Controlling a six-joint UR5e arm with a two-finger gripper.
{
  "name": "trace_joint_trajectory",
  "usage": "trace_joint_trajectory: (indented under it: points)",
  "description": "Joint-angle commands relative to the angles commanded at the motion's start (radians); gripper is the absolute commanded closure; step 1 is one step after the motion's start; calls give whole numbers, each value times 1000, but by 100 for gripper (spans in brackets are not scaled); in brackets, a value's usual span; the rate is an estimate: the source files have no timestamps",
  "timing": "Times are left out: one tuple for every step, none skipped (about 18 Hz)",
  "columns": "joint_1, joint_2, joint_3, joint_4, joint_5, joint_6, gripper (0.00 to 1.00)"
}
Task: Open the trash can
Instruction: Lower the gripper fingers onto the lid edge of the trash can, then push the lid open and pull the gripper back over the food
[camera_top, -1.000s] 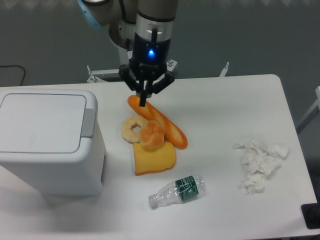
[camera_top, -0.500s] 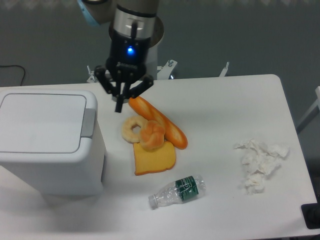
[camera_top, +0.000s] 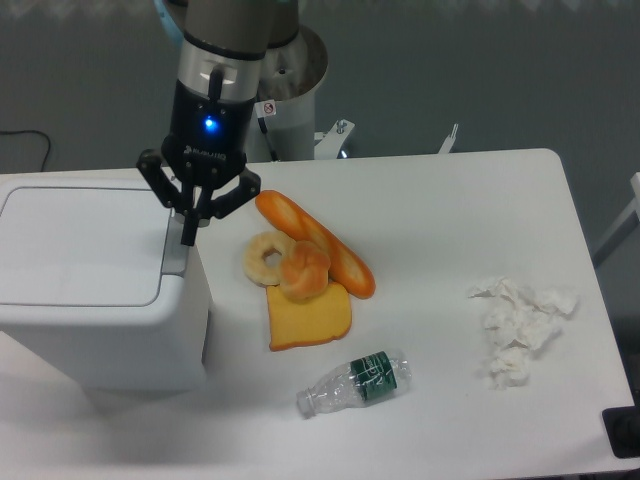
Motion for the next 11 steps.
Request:
trace_joint_trajectory:
  points:
    - [0, -6, 0, 0, 2, 2, 97]
    - [0, -8, 0, 0, 2, 2, 97]
    - [0, -11, 0, 0, 3, 2, 97]
    - [0, -12, 0, 0, 3, 2, 97]
    - [-2, -12, -2, 0, 3, 2, 97]
    - [-2, -14, 0, 0, 5, 2, 97]
    - [-2, -20, -2, 0, 8, 0, 97]
    - [-8, -25, 0, 0, 14, 2, 97]
    - [-11, -28, 0, 0, 15, 2, 97]
    - [-12, -29, -2, 0, 15, 2, 97]
    - [-12, -31, -2, 0, 15, 2, 97]
